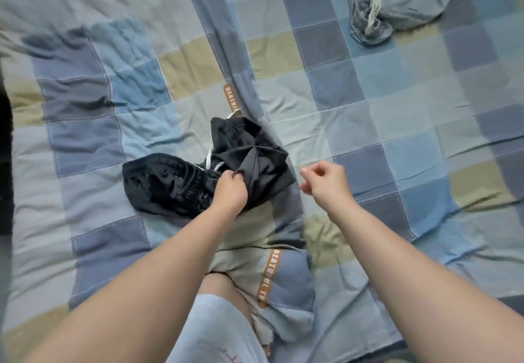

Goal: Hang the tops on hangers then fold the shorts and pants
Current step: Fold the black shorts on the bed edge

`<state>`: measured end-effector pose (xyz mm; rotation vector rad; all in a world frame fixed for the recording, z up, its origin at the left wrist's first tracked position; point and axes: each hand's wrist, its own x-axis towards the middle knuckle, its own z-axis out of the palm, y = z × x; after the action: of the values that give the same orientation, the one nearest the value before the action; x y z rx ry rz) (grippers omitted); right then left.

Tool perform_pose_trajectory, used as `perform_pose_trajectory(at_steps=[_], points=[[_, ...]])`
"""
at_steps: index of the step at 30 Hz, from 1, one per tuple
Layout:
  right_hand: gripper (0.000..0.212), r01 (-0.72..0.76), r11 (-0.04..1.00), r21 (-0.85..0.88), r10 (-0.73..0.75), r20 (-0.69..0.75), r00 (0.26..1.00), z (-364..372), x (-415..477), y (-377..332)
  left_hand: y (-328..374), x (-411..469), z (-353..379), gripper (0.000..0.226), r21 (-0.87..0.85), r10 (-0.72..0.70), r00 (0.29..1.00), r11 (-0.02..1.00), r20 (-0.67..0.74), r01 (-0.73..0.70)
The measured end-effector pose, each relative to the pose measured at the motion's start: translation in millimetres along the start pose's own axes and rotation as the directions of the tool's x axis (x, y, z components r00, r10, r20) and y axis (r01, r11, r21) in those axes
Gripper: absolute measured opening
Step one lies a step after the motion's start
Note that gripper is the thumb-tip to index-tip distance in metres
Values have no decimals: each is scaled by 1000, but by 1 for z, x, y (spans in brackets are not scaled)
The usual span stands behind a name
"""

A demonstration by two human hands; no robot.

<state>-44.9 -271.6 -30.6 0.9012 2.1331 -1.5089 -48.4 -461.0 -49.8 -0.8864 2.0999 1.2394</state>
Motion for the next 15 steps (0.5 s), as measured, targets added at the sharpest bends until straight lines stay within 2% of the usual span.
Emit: perform_pose_trajectory(at_steps=[4,6,8,10,13,15], points=[[23,12,997,70,-22,140,990,-52,-35,6,-3,-73,15,28,-349,-119,990,927,74,138],[16,-41,992,116,12,244,970,-80,-58,10,1,-117,20,32,-539,-142,981,820,134,193],[6,-89,990,109,46,344,938,-110,-87,14,8,-167,21,48,-670,-106,971,708,214,225],[23,-63,997,32,45,413,909,-143,-116,18,17,-218,22,59,-690,-9,963,696,268,198],[62,25,998,65,-57,551,833,-192,-163,16,36,-290,20,45,-707,160,934,697,319,122],[57,70,987,145,-147,645,750,-220,-192,12,53,-332,18,37,-720,226,915,688,334,92]])
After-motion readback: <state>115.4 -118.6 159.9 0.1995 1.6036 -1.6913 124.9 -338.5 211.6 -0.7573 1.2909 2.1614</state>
